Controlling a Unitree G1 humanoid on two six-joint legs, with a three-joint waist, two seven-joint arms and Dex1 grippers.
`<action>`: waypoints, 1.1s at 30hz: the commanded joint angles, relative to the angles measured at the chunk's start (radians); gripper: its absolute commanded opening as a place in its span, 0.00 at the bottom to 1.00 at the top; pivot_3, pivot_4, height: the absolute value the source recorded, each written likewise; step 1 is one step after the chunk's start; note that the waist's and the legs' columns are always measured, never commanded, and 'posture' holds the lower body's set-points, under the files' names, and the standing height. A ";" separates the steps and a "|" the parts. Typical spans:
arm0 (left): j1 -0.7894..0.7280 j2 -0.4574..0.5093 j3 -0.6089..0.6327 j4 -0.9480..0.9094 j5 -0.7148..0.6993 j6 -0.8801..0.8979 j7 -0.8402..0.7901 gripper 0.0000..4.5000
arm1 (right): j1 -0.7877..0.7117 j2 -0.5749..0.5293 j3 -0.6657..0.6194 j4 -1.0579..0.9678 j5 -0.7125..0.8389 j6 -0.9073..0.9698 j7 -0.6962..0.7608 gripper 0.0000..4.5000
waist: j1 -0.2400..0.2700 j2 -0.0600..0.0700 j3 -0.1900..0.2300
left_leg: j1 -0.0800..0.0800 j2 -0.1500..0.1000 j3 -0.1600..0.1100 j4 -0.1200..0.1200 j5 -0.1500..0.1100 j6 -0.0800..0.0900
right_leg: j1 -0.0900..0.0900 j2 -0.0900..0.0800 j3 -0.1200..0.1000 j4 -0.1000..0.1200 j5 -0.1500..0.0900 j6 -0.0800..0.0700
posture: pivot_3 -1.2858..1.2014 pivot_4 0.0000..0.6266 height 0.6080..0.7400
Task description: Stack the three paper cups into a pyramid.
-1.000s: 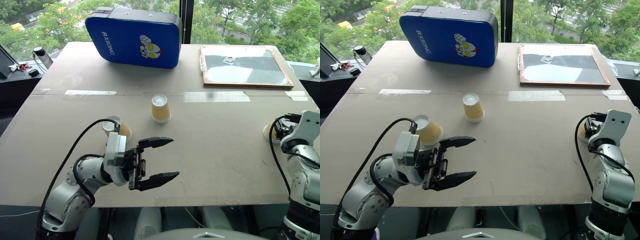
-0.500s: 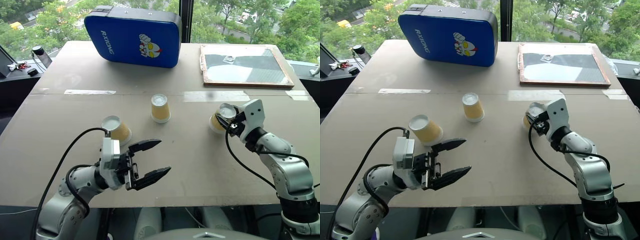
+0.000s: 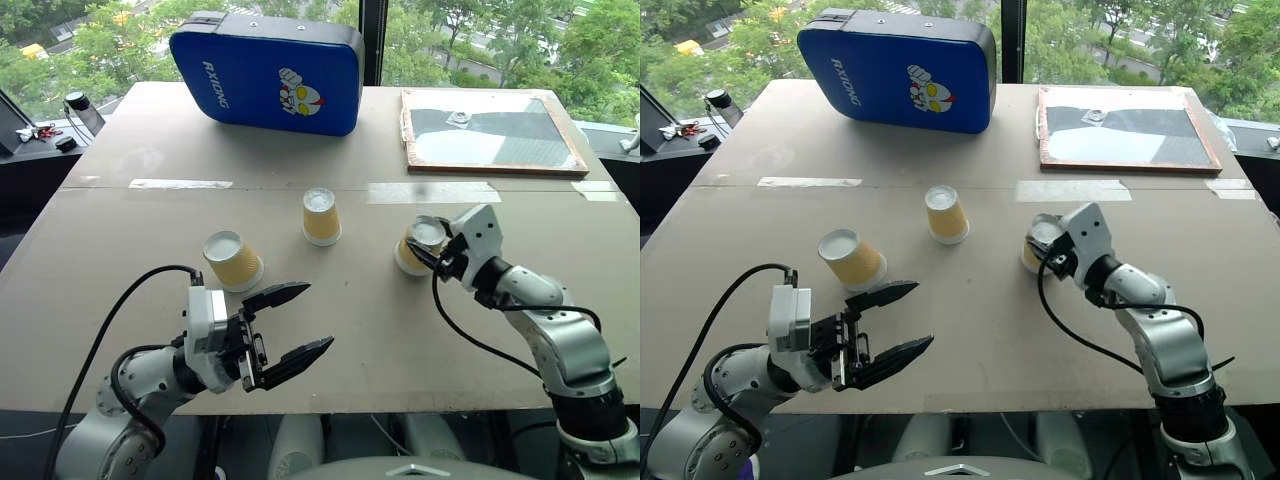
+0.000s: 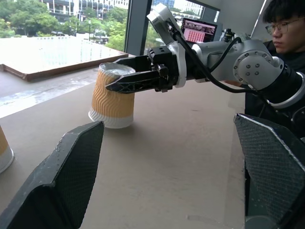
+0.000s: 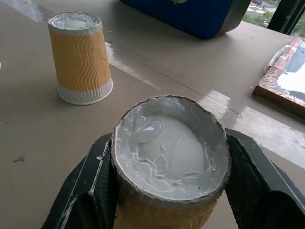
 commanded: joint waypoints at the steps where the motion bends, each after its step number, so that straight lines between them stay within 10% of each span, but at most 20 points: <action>1: 0.016 0.009 0.038 -0.014 -0.004 -0.028 -0.009 1.00 | -0.022 0.019 0.012 0.032 -0.004 -0.035 0.006 0.61 | 0.000 0.000 0.000 | 0.000 0.000 0.000 0.000 0.000 0.000 | 0.000 0.000 0.000 0.000 0.000 0.000 | 0.52 0.24 1.00; 5: 0.025 0.012 0.072 -0.001 -0.021 -0.027 -0.011 1.00 | -0.011 0.011 0.011 0.035 0.005 -0.024 0.031 0.98 | 0.001 0.000 0.000 | 0.000 0.000 0.000 0.000 0.000 0.000 | 0.000 0.000 0.000 0.000 0.000 0.000 | 0.52 0.24 1.00; 19: -0.182 -0.051 0.034 0.033 0.094 0.121 0.365 1.00 | 0.159 -0.164 -0.201 -0.177 0.325 -0.195 0.383 0.98 | 0.001 -0.001 0.000 | 0.001 0.000 -0.001 0.001 0.000 0.000 | 0.002 0.000 -0.001 0.000 0.000 0.000 | 0.52 0.24 1.00; 33: -0.454 -0.056 -0.048 0.117 0.159 0.324 0.538 1.00 | 0.296 -0.187 -0.217 -0.250 0.389 -0.271 0.421 0.98 | 0.004 -0.002 0.000 | 0.001 0.000 -0.005 0.002 0.000 0.000 | 0.005 0.000 -0.004 0.000 0.000 0.000 | 0.52 0.24 1.00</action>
